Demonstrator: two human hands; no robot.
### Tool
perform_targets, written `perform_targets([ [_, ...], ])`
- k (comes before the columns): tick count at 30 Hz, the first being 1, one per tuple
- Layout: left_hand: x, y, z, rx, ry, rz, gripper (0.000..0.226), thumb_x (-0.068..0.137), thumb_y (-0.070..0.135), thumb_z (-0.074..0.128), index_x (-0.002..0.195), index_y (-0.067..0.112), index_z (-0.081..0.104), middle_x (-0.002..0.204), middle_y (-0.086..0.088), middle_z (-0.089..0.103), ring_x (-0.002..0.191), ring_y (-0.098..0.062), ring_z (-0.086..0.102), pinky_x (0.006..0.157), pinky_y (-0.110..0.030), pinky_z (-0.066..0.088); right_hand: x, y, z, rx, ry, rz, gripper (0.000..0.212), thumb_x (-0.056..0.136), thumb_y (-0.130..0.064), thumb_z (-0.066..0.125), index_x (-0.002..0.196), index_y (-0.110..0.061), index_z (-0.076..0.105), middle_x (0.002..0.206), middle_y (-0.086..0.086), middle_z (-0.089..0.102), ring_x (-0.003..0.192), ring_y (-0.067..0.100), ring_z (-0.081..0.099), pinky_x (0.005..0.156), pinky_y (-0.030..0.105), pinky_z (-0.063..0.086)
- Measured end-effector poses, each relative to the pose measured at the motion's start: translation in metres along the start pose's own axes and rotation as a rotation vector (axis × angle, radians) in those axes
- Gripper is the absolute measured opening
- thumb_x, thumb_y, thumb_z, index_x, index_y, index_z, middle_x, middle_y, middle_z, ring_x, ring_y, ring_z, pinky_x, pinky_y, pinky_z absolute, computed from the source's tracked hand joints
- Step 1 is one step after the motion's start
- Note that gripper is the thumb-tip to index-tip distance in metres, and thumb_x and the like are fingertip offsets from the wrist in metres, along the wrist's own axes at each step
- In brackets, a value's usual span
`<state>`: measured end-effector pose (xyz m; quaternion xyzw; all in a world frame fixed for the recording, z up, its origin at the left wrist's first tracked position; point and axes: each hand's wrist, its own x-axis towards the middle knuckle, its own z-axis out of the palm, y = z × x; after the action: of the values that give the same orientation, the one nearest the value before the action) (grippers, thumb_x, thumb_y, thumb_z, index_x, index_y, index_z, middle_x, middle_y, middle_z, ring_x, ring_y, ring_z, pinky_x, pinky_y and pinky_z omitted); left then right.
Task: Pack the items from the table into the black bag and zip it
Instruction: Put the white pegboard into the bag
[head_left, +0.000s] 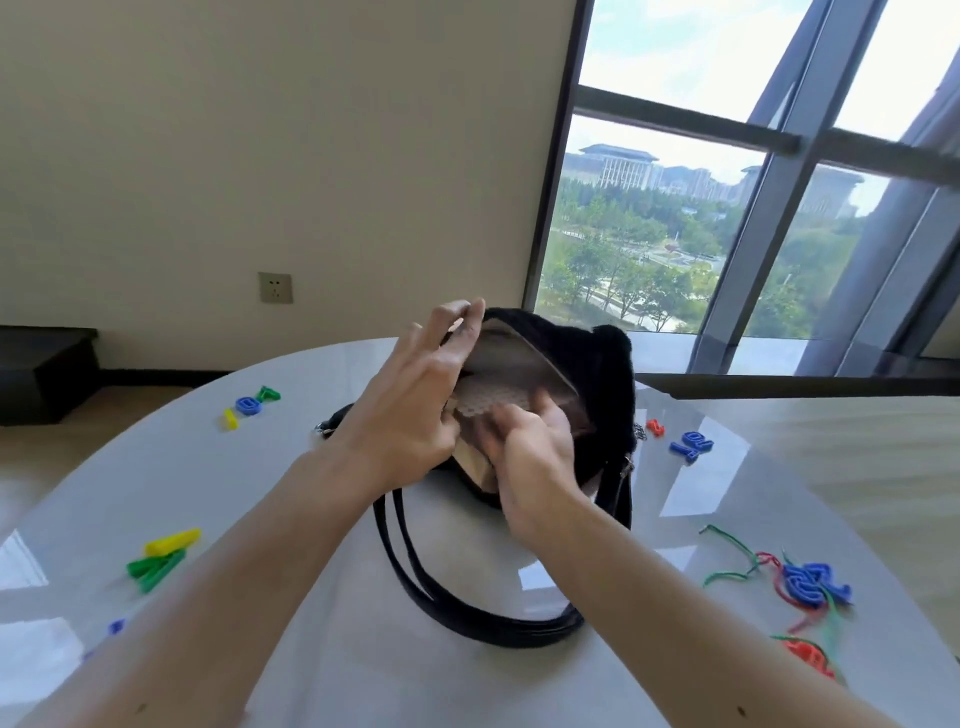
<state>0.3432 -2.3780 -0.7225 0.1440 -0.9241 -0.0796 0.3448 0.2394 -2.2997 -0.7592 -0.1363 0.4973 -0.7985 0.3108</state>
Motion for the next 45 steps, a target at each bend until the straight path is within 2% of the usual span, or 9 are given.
perform_targets([
  [7, 0.001, 0.003, -0.002, -0.021, -0.006, -0.002, 0.089, 0.076, -0.005, 0.056, 0.156, 0.015, 0.023, 0.149, 0.012, 0.03, 0.114, -0.02, 0.041, 0.095, -0.03, 0.046, 0.018, -0.004, 0.033, -0.008, -0.046, 0.094, 0.043, 0.089, -0.001, 0.041, 0.102, -0.035, 0.063, 0.059, 0.001, 0.068, 0.049, 0.016, 0.066, 0.05, 0.03, 0.055],
  [11, -0.003, -0.002, -0.006, -0.044, -0.016, -0.018, 0.068, 0.073, -0.007, 0.056, 0.132, 0.027, 0.051, 0.144, 0.01, 0.034, 0.11, -0.018, 0.042, 0.088, -0.03, 0.047, 0.025, -0.001, 0.035, -0.251, -0.092, 0.089, 0.037, 0.091, -0.004, 0.041, 0.112, -0.024, 0.064, 0.081, 0.008, 0.074, 0.072, 0.024, 0.072, 0.076, 0.043, 0.063],
  [14, -0.005, -0.006, -0.006, -0.02, -0.08, -0.088, 0.039, 0.08, 0.0, 0.057, 0.108, 0.026, 0.063, 0.143, 0.004, 0.036, 0.117, -0.018, 0.037, 0.088, -0.034, 0.049, 0.029, -0.004, 0.028, -0.615, -0.084, 0.016, 0.026, 0.092, -0.008, 0.047, 0.104, -0.022, 0.064, 0.089, 0.009, 0.074, 0.08, 0.024, 0.073, 0.075, 0.038, 0.063],
  [19, -0.003, -0.007, -0.002, 0.209, -0.326, -0.243, 0.032, 0.085, 0.013, 0.052, 0.116, 0.015, 0.061, 0.139, 0.003, 0.04, 0.122, -0.024, 0.031, 0.092, -0.04, 0.05, 0.03, -0.009, 0.013, -0.889, -0.011, -0.065, 0.021, 0.088, -0.018, 0.049, 0.098, -0.012, 0.067, 0.1, 0.012, 0.071, 0.096, 0.03, 0.068, 0.088, 0.044, 0.059],
  [24, -0.001, -0.002, 0.0, 0.177, -0.27, -0.222, 0.04, 0.081, 0.007, 0.053, 0.121, 0.011, 0.053, 0.149, 0.007, 0.032, 0.118, -0.025, 0.035, 0.091, -0.04, 0.05, 0.026, -0.017, -0.001, -1.292, -0.201, -0.127, 0.028, 0.09, -0.023, 0.053, 0.11, -0.01, 0.065, 0.112, 0.011, 0.069, 0.102, 0.028, 0.064, 0.088, 0.035, 0.054],
  [29, -0.002, -0.006, -0.001, 0.163, -0.273, -0.209, 0.047, 0.081, 0.012, 0.059, 0.128, 0.013, 0.055, 0.143, 0.007, 0.041, 0.121, -0.021, 0.036, 0.091, -0.041, 0.05, 0.004, -0.03, -0.009, -1.772, -0.291, -0.449, 0.027, 0.091, -0.028, 0.05, 0.11, -0.023, 0.068, 0.11, 0.007, 0.067, 0.101, 0.033, 0.063, 0.085, 0.041, 0.055],
  [37, -0.003, -0.011, -0.006, 0.19, -0.375, -0.203, 0.053, 0.08, 0.025, 0.07, 0.131, 0.029, 0.057, 0.13, 0.009, 0.057, 0.125, -0.017, 0.045, 0.103, -0.041, 0.04, -0.015, -0.088, -0.06, -1.614, -0.313, -0.634, 0.016, 0.086, -0.03, 0.059, 0.076, -0.031, 0.071, 0.056, -0.013, 0.062, 0.049, 0.005, 0.05, 0.047, 0.026, 0.04],
  [41, -0.004, -0.009, -0.007, 0.163, -0.368, -0.177, 0.041, 0.082, 0.03, 0.071, 0.121, 0.031, 0.063, 0.127, 0.007, 0.055, 0.123, -0.018, 0.044, 0.103, -0.042, 0.04, -0.006, -0.132, -0.11, -1.524, -0.213, -0.671, 0.017, 0.089, -0.027, 0.067, 0.073, -0.034, 0.071, 0.055, -0.011, 0.058, 0.05, 0.005, 0.048, 0.057, 0.03, 0.046],
  [45, 0.001, -0.003, -0.009, 0.125, -0.321, -0.111, 0.037, 0.082, 0.034, 0.073, 0.118, 0.03, 0.064, 0.122, 0.003, 0.054, 0.118, -0.021, 0.045, 0.103, -0.042, 0.038, -0.002, -0.158, -0.169, -1.475, -0.183, -0.575, 0.014, 0.093, -0.037, 0.066, 0.099, -0.027, 0.073, 0.085, -0.001, 0.072, 0.08, 0.02, 0.067, 0.075, 0.042, 0.054],
])
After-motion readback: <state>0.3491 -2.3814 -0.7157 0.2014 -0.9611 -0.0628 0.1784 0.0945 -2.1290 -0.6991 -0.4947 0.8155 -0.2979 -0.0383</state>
